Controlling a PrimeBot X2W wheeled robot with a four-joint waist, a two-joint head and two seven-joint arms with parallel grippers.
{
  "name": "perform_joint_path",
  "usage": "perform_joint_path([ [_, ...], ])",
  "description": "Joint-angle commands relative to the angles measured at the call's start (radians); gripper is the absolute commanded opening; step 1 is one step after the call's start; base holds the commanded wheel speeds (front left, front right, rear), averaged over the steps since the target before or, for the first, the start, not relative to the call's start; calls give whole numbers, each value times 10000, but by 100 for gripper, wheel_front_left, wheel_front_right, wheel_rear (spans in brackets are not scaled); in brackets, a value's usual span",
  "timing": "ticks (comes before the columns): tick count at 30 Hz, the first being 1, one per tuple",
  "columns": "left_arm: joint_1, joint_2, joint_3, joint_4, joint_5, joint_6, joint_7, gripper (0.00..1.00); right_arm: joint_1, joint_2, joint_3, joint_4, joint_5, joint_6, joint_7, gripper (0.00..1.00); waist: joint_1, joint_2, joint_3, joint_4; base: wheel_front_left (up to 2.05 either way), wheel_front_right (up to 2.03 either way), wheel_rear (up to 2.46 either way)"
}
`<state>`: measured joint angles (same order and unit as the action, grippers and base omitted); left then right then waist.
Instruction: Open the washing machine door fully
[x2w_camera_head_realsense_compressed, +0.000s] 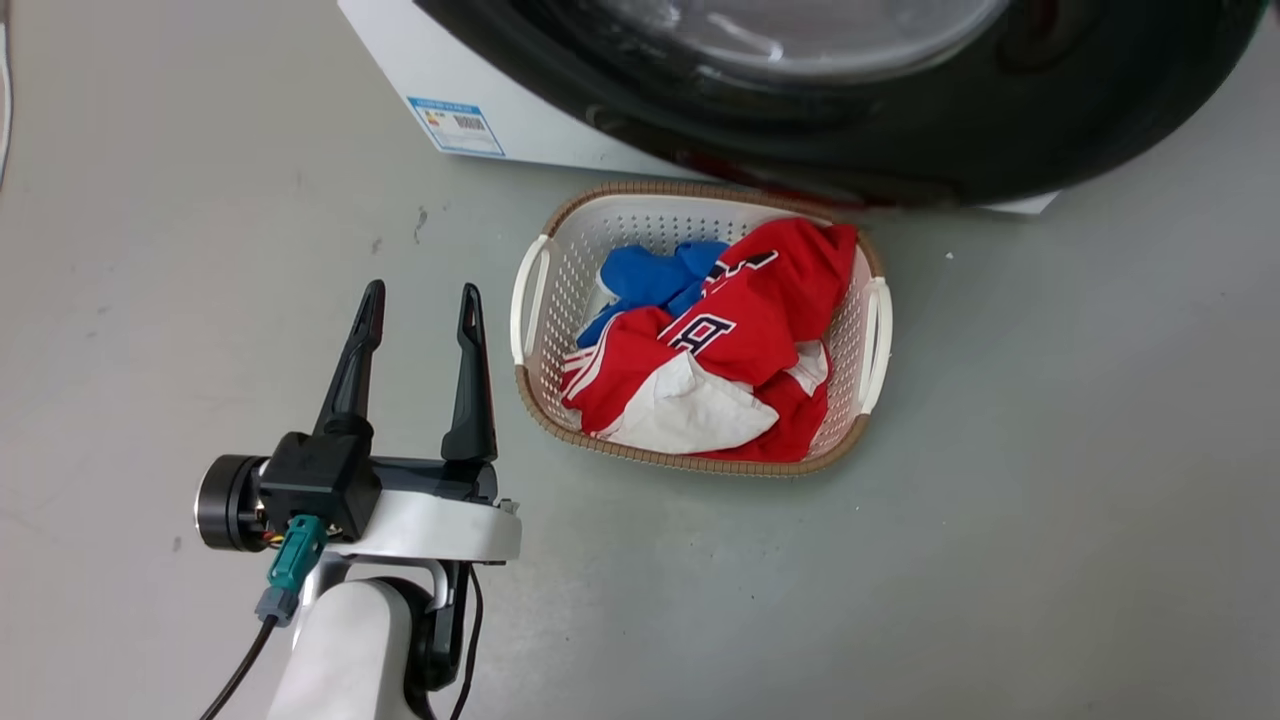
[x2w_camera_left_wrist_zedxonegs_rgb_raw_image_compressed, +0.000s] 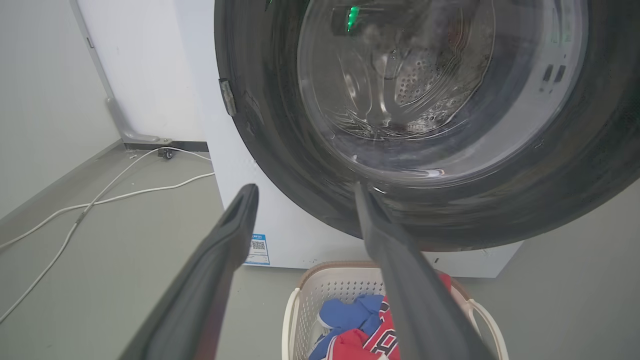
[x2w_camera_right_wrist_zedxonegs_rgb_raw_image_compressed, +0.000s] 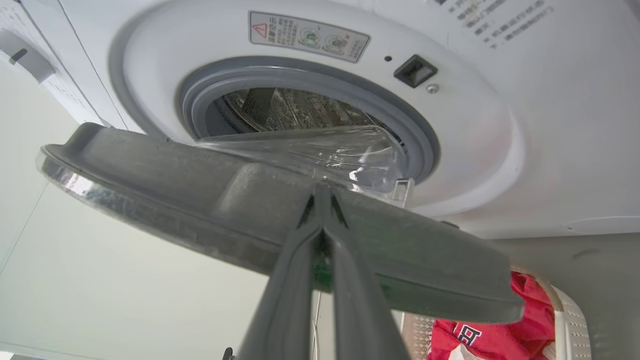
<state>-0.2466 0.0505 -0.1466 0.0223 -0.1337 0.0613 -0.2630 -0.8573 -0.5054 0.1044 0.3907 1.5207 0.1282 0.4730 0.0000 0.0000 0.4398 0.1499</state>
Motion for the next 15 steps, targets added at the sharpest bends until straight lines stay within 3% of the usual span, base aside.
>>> perform_joint_path([
  [1,94,-4,33,-5,70,-28,-28,100,402,549,491,-332,99,49,291,0,0,0,-106,-8,0,0,0],
  [15,563,-4,191,94,145,-48,-26,100,3887,842,814,-3620,176,71,-334,0,0,0,-859,-56,0,0,0],
])
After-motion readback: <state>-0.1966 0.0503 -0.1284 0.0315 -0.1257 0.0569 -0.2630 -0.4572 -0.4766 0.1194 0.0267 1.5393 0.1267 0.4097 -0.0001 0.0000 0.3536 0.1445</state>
